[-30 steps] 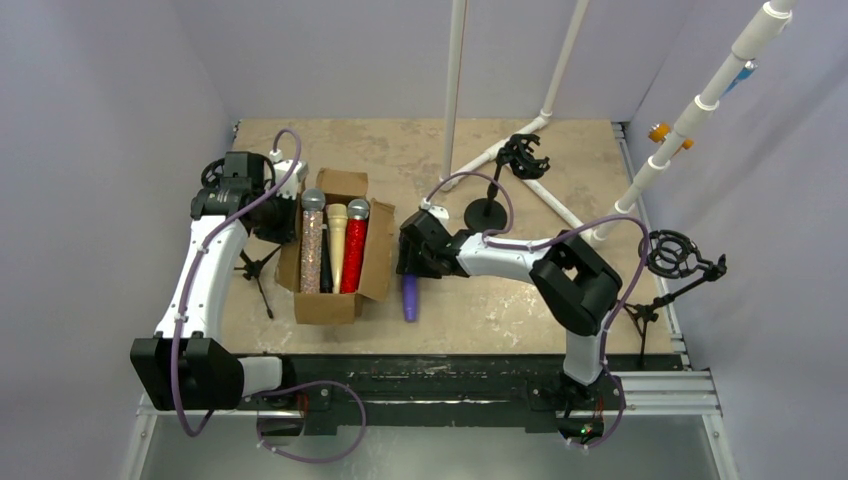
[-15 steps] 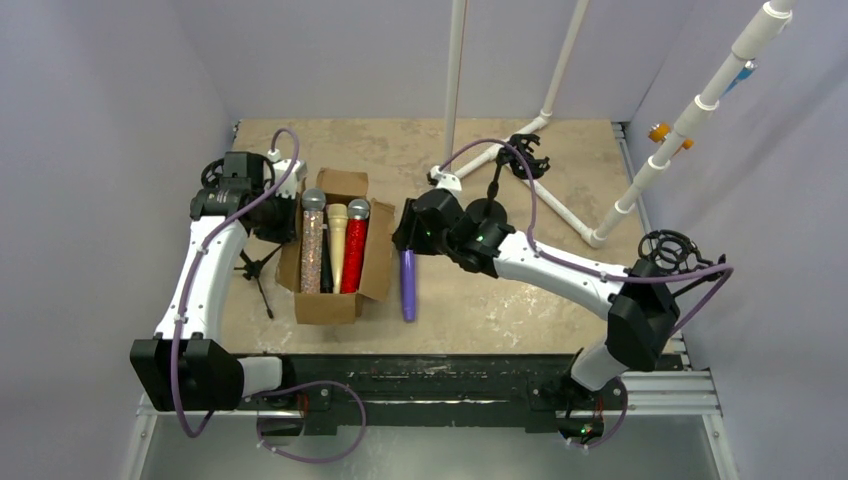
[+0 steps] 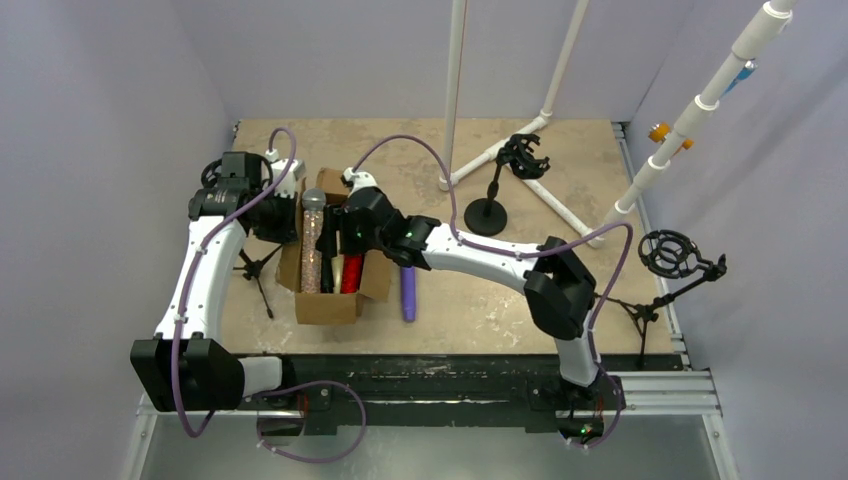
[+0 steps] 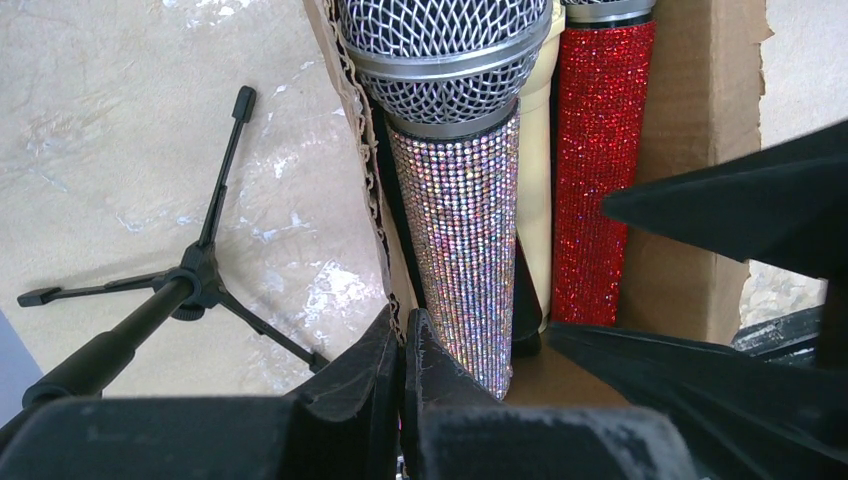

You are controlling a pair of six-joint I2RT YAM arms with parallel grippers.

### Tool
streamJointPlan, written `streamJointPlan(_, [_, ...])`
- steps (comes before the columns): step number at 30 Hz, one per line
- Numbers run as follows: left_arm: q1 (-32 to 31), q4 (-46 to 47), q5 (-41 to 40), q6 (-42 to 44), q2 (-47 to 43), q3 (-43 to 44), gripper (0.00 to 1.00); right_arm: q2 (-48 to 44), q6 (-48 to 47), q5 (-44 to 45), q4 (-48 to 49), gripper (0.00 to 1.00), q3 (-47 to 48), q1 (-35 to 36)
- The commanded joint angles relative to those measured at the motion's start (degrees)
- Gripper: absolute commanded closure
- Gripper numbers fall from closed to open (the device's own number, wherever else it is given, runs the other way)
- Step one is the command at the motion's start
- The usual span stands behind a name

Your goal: Attach the microphones to the stand

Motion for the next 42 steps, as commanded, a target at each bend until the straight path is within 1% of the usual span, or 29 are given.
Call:
streamJointPlan(1, [0.56, 1.08, 1.93, -1.42, -2.33, 1.52, 1.00, 1.38, -1.92, -4.99, 7.78, 0.37, 2.88, -0.35])
streamJointPlan(6, [0.68, 0.66, 2.35, -1.71, -2.48, 2.39, 1.00, 5.59, -1.33, -6.76, 7.88, 0.37, 5.76, -0.35])
streamJointPlan(15, [0.68, 0.09, 3.56, -2.31, -2.37, 2.81, 1.00, 10.25, 3.73, -10.30, 14.66, 0.39, 5.75, -1.15])
streamJointPlan(21, [0.68, 0.36, 4.08, -2.50, -2.33, 1.96, 1.00, 9.82, 8.19, -13.72, 24.73, 0.41, 1.02, -2.61])
streamJointPlan(25, [0.68, 0.43, 4.45, -2.54, -2.50, 2.07, 1.00, 9.73, 8.75, -14.43, 25.77, 0.51, 1.54, -2.68])
streamJointPlan(28, [0.64, 0.43, 5.06, -2.76, -2.87, 1.95, 1.00, 8.97, 9.22, -14.78, 27.30, 0.61, 0.85, -2.64])
streamJointPlan(32, [0.68, 0.21, 3.75, -2.06, -3.30, 1.88, 1.00, 6.34, 8.85, -13.74, 28.04, 0.73, -1.38, -2.72])
streamJointPlan(34, [0.68, 0.24, 3.16, -1.67, -3.59, 1.75, 1.00, 4.58, 8.79, -13.45, 28.48, 0.81, -2.90, -3.02])
streamJointPlan(39, [0.68, 0.50, 0.99, -1.18, -3.80, 1.77, 1.00, -1.33, 8.09, -11.89, 27.44, 0.92, -7.01, -4.14])
streamJointPlan(42, [0.68, 0.60, -0.13, -0.91, -3.67, 1.76, 1.00, -5.13, 7.26, -11.10, 25.55, 0.95, -9.51, -4.88])
